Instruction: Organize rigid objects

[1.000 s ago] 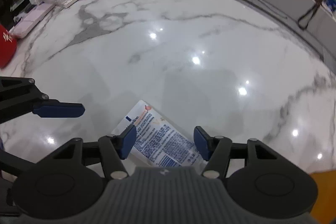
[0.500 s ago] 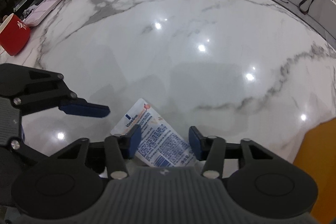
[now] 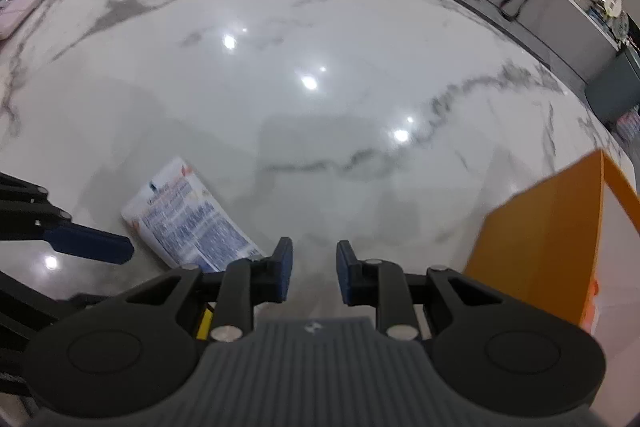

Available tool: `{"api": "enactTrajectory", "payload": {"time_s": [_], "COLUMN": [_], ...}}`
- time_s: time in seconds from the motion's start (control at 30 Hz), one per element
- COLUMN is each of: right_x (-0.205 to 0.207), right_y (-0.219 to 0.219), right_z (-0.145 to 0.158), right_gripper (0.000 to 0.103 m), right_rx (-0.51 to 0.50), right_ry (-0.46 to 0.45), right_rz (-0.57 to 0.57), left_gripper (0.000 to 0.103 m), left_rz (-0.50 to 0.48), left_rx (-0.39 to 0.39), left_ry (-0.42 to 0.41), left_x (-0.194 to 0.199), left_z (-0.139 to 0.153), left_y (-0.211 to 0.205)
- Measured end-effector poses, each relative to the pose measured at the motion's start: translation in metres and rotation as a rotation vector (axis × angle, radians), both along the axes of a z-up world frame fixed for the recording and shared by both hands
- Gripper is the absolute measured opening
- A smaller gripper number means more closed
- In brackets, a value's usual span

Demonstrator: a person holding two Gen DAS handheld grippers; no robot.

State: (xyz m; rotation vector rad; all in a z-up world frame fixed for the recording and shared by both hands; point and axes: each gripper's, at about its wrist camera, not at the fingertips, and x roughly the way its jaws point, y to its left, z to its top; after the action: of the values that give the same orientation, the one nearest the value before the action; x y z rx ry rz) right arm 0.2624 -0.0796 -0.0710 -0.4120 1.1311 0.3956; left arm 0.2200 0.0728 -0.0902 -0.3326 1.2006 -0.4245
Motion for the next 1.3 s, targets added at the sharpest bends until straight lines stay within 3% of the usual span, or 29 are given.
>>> {"api": "enactTrajectory", "payload": {"time_s": [0.13, 0.37, 0.5, 0.67, 0.8, 0.9, 1.03, 1.1, 1.17, 1.3], "right_x": [-0.008, -0.010, -0.018, -0.031, -0.040, -0.045, -0.048, -0.051, -0.050, -0.046], "right_y": [0.000, -0.003, 0.004, 0.015, 0.030, 0.041, 0.044, 0.044, 0.042, 0.032], "right_z": [-0.004, -0.006, -0.011, -0.010, -0.009, -0.008, -0.006, -0.006, -0.006, -0.003], "right_gripper": [0.021, 0.019, 0.016, 0.014, 0.014, 0.014, 0.015, 0.017, 0.025, 0.027], "right_rx": [0.001, 0.095, 0.055, 0.082, 0.112, 0.089, 0.067, 0.049, 0.038, 0.066], "right_ry": [0.027, 0.095, 0.078, 0.092, 0.089, 0.062, 0.046, 0.032, 0.023, 0.045], "right_rz": [0.011, -0.056, -0.018, 0.035, 0.094, 0.139, 0.160, 0.170, 0.155, 0.101], "left_gripper": [0.066, 0.069, 0.074, 0.074, 0.074, 0.074, 0.069, 0.054, 0.037, 0.031], "left_rz": [0.049, 0.077, 0.153, 0.162, 0.178, 0.176, 0.134, 0.107, 0.071, 0.039], "left_rx": [-0.016, 0.010, -0.039, -0.034, -0.012, 0.072, 0.171, 0.181, 0.252, 0.314], "left_ry": [0.025, 0.043, 0.080, 0.102, 0.106, 0.084, 0.051, 0.056, 0.042, 0.037], "left_x": [0.001, 0.006, 0.011, 0.012, 0.013, 0.012, 0.012, 0.014, 0.014, 0.016], "left_z": [-0.004, -0.003, -0.001, -0.005, -0.005, -0.001, 0.001, 0.001, 0.002, 0.002], "left_y": [0.003, 0.009, 0.024, 0.021, 0.018, 0.015, 0.005, 0.003, -0.003, -0.005]}}
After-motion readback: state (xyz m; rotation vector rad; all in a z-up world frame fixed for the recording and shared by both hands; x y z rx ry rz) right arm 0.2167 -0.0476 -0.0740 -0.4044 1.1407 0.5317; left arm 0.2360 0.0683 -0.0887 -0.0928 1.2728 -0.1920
